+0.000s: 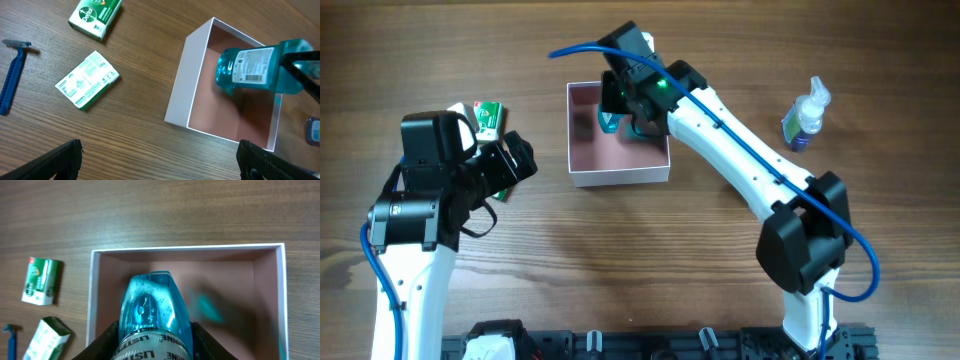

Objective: Pack container
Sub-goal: 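Carry the mouthwash bottle into the box and release it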

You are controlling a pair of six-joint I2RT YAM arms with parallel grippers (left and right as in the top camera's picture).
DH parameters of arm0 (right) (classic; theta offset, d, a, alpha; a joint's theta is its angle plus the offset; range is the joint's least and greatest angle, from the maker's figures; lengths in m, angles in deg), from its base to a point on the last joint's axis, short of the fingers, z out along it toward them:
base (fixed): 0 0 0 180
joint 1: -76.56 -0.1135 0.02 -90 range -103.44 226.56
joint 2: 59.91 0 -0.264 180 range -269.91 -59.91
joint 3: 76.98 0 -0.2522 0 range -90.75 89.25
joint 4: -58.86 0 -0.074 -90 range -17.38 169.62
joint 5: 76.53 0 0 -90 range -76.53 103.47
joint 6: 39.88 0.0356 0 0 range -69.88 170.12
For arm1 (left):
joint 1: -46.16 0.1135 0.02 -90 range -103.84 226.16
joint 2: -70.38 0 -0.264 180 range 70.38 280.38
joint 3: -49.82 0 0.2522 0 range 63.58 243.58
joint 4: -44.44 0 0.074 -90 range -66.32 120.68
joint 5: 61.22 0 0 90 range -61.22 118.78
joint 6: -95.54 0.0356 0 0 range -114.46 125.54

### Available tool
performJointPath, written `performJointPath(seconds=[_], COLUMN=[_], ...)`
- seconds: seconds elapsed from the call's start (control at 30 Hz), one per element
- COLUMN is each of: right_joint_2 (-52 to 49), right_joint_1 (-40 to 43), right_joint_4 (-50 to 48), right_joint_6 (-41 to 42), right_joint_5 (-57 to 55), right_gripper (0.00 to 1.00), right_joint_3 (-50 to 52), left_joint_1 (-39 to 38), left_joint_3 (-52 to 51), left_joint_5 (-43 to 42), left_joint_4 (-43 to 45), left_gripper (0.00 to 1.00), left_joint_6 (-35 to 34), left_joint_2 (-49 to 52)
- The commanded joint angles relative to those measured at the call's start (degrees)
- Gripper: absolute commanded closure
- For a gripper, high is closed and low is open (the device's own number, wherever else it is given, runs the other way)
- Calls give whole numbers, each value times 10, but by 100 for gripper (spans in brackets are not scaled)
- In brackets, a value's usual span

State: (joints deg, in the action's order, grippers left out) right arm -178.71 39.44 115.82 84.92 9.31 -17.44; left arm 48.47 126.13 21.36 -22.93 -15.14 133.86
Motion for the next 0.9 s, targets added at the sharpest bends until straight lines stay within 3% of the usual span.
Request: performJointPath(seconds=[0.0, 0.23, 0.4, 0.5, 0.6, 0.87], right_joint_2=[-24, -33, -33, -33, -33, -33], right_joint_1=[1, 1, 1, 1, 1, 1], right_joint_4=[-8, -7, -6, -6, -7, -8], right_joint_6=[-11, -19, -19, -23, -34, -50], right_joint_5=[-10, -14, -14, -14, -12, -7], right_gripper=[95, 93, 72, 66, 47, 36], right_joint_3=[-16, -16, -16, -16, -16, -16], left_joint_1=[-2, -2, -2, -2, -2, -2], left_joint_3=[12, 12, 12, 12, 12, 12], left_joint_5=[-9, -9, -9, -9, -9, -9], left_joint_4=[1, 2, 1, 1, 2, 2], left_gripper=[0, 0, 0, 0, 0, 0], left_joint_6=[7, 7, 7, 7, 7, 7], left_joint_2=[-1, -1, -1, -1, -1, -1])
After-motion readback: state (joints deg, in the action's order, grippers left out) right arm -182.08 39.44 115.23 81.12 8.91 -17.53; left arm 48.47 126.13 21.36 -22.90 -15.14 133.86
